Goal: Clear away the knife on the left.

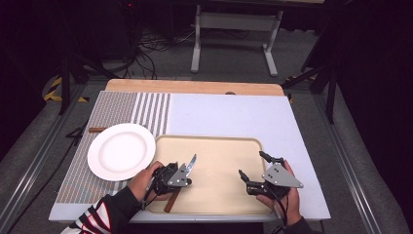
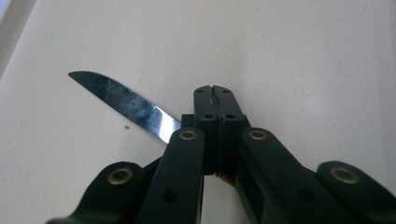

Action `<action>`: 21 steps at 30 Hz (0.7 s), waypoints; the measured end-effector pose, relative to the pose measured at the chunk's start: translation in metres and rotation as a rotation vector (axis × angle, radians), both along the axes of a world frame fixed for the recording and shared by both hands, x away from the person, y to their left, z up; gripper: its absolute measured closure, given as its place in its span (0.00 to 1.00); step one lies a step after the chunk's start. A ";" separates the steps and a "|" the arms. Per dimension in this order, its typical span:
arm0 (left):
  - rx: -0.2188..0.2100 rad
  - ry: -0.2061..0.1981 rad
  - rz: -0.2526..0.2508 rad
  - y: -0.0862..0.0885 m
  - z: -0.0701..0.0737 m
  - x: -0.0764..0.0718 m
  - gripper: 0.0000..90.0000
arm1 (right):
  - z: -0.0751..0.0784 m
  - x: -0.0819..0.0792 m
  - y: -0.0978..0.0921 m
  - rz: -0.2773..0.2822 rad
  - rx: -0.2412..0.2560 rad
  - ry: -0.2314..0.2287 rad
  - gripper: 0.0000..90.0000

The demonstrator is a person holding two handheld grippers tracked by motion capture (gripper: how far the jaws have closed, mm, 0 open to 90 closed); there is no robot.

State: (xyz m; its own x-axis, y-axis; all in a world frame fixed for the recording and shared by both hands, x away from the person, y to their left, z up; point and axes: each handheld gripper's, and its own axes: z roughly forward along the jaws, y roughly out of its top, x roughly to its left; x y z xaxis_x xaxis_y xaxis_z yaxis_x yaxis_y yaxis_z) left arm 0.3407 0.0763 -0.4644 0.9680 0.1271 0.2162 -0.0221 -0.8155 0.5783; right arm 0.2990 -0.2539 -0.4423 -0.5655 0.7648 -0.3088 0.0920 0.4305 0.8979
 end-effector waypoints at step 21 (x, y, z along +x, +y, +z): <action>0.037 -0.001 0.078 0.033 0.002 -0.003 1.00 | -0.001 0.000 0.003 0.003 -0.017 0.006 0.15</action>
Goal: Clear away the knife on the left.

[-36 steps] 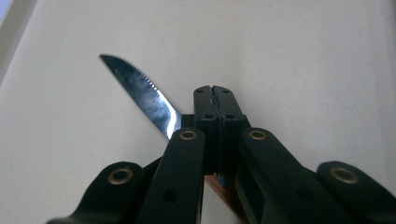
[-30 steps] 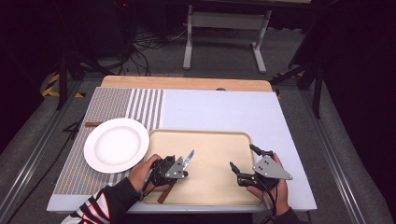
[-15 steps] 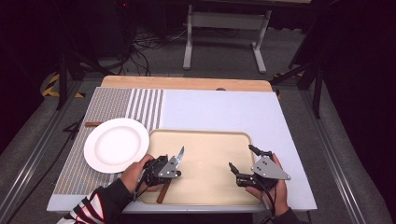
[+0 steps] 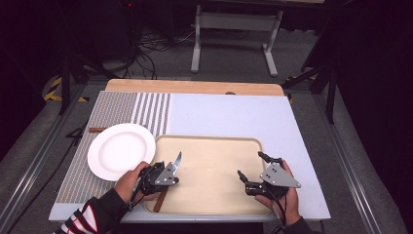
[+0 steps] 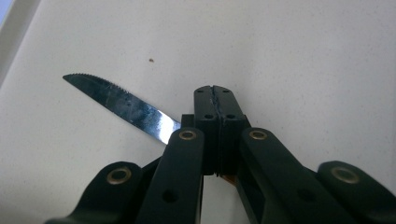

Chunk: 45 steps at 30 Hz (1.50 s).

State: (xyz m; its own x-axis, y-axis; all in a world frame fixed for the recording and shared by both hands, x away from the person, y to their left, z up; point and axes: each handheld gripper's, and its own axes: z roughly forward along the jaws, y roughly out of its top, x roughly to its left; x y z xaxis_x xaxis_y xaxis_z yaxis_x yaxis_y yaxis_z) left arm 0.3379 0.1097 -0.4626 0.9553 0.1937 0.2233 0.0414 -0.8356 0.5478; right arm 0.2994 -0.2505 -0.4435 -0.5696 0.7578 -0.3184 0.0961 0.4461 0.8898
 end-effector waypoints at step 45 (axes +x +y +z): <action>-0.221 -0.147 0.061 0.059 0.019 -0.019 0.94 | -0.001 -0.003 0.011 0.000 -0.060 -0.024 0.15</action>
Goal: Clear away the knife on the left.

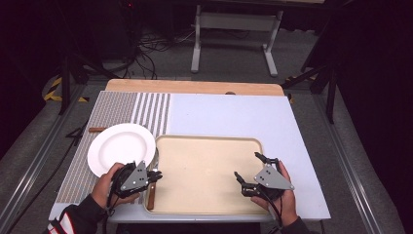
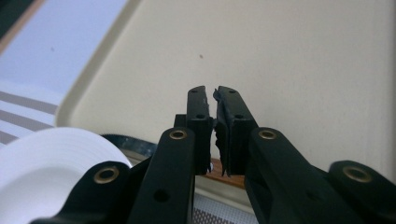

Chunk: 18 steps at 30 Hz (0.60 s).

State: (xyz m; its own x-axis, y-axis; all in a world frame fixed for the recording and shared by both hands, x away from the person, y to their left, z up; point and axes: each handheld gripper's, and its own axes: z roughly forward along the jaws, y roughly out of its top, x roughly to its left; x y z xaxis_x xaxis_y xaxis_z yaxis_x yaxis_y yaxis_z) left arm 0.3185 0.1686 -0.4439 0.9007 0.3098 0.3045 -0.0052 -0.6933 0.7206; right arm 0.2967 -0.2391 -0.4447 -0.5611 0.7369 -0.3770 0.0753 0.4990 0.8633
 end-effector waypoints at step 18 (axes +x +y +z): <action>-0.168 -0.112 0.088 0.023 0.008 -0.011 0.43 | 0.003 -0.005 0.003 0.029 0.013 -0.018 0.15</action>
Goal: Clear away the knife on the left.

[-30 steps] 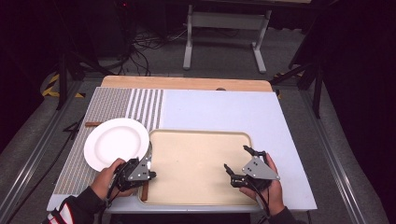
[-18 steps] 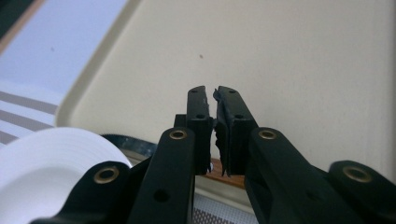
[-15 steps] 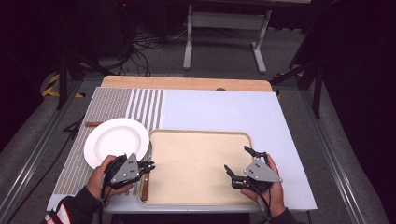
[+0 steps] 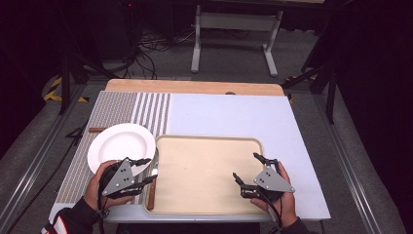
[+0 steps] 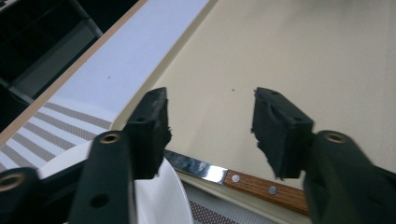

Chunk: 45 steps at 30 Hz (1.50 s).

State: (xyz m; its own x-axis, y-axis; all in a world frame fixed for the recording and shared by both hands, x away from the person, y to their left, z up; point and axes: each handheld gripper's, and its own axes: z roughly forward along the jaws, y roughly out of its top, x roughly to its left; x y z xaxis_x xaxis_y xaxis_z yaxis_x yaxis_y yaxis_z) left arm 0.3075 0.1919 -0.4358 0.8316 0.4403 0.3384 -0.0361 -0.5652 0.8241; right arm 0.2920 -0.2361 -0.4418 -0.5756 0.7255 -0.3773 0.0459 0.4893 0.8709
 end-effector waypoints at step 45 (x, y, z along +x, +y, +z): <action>-0.151 0.081 0.254 0.096 -0.011 0.017 0.08 | 0.006 0.005 -0.008 0.017 0.115 -0.019 0.06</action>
